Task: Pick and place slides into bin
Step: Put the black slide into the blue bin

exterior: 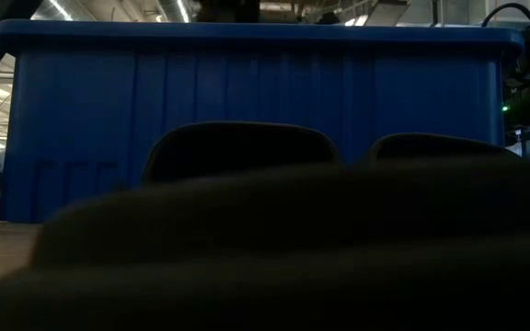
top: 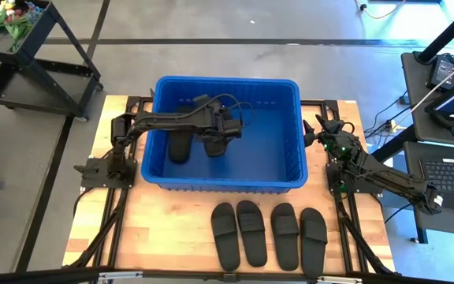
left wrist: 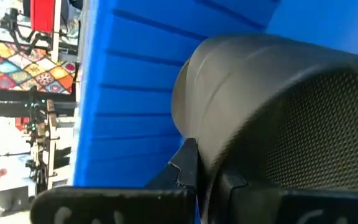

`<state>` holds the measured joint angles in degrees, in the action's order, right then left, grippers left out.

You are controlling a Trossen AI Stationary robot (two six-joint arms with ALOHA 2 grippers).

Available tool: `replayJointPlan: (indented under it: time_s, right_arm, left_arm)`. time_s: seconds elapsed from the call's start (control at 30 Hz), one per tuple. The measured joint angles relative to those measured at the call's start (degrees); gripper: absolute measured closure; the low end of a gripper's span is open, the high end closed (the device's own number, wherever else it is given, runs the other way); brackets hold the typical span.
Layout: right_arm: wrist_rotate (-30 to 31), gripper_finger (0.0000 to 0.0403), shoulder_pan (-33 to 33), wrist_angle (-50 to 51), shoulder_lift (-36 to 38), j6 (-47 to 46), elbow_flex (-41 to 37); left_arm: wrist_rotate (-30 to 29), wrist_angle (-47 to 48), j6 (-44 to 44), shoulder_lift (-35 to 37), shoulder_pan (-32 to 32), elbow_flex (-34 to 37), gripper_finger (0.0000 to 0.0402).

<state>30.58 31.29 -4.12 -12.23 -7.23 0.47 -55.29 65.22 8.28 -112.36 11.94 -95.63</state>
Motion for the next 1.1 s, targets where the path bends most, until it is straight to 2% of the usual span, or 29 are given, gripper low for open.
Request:
replayJointPlan:
  time_s: [0.1, 0.3, 0.5, 0.8, 1.1]
  right_arm:
    - [0.0, 0.0109, 0.0, 0.0, 0.0, 0.0, 0.0]
    - [-0.1, 0.0109, 0.0, 0.0, 0.0, 0.0, 0.0]
    - [-0.3, 0.0109, 0.0, 0.1, 0.0, 0.0, 0.0]
    - [-0.3, 0.0109, 0.0, 0.1, 0.0, 0.0, 0.0]
    - [-0.2, 0.0109, 0.0, 0.1, 0.0, 0.0, 0.0]
  left_arm:
    - [1.0, -6.0, -3.5, 0.0, 1.7, 4.1, 0.0397]
    - [1.5, -11.2, -8.3, 0.0, 4.4, 10.3, 0.0397]
    - [5.3, -17.8, -13.4, 0.0, 6.1, 14.4, 0.0397]
    - [6.7, -22.8, -21.7, 0.1, 7.3, 18.1, 0.0397]
    - [7.7, -23.1, -24.5, 0.1, 7.8, 18.6, 0.0397]
